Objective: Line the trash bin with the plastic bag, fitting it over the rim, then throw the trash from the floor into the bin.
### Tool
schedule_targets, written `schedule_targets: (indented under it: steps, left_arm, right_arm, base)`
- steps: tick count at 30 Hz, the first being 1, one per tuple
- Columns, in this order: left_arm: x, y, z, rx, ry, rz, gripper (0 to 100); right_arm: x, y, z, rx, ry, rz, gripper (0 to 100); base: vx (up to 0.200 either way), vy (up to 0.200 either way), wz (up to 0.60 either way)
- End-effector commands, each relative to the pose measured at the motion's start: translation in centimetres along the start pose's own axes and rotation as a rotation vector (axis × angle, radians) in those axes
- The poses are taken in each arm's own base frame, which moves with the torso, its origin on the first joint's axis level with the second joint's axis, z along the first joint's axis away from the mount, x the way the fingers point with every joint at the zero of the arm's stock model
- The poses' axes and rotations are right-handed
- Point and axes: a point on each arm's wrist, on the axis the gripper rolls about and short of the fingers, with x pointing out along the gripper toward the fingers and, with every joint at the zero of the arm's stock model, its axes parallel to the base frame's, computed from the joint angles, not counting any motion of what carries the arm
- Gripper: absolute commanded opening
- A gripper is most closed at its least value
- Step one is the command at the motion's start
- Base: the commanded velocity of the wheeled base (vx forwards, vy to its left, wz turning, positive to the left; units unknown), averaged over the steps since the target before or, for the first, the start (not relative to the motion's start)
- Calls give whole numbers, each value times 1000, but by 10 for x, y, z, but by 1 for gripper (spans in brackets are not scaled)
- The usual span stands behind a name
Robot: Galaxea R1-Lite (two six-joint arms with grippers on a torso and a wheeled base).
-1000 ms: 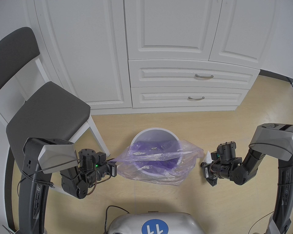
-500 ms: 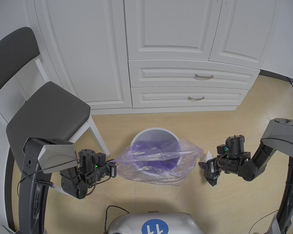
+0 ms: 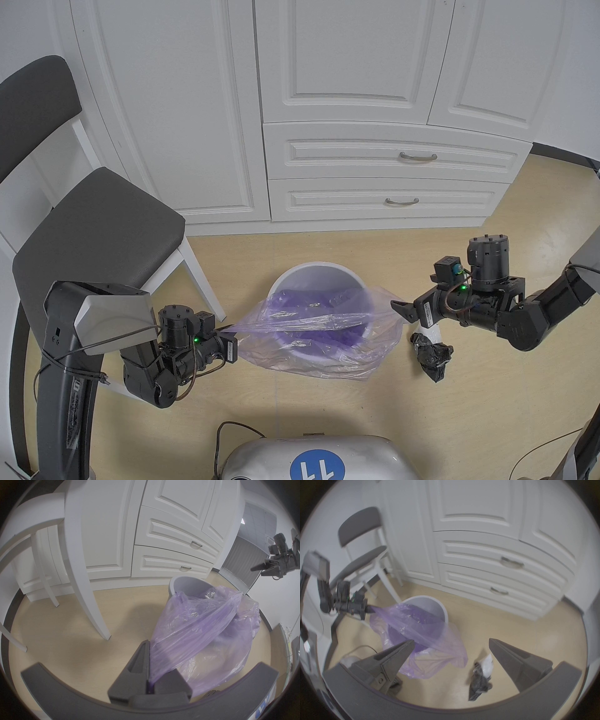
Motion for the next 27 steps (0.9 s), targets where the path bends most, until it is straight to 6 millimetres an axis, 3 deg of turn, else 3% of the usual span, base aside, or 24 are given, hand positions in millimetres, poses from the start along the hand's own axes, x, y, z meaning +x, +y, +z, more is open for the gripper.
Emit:
schedule_targets:
  steps: [1, 7, 22, 27]
  left_arm:
    - [-2, 0, 4, 3, -9, 0, 0]
    - [-2, -1, 4, 3, -7, 0, 0]
    - [-2, -1, 2, 2, -3, 0, 0]
    - [-2, -1, 2, 2, -3, 0, 0]
  right_arm:
    - [41, 32, 0, -345, 34, 94, 100]
    - [70, 46, -16, -450, 54, 127, 100]
    - [79, 46, -19, -462, 45, 119, 100]
    - [94, 49, -27, -480, 65, 100, 100]
  base:
    - [0, 0, 0]
    - [0, 0, 0]
    - [0, 0, 0]
    - [0, 0, 0]
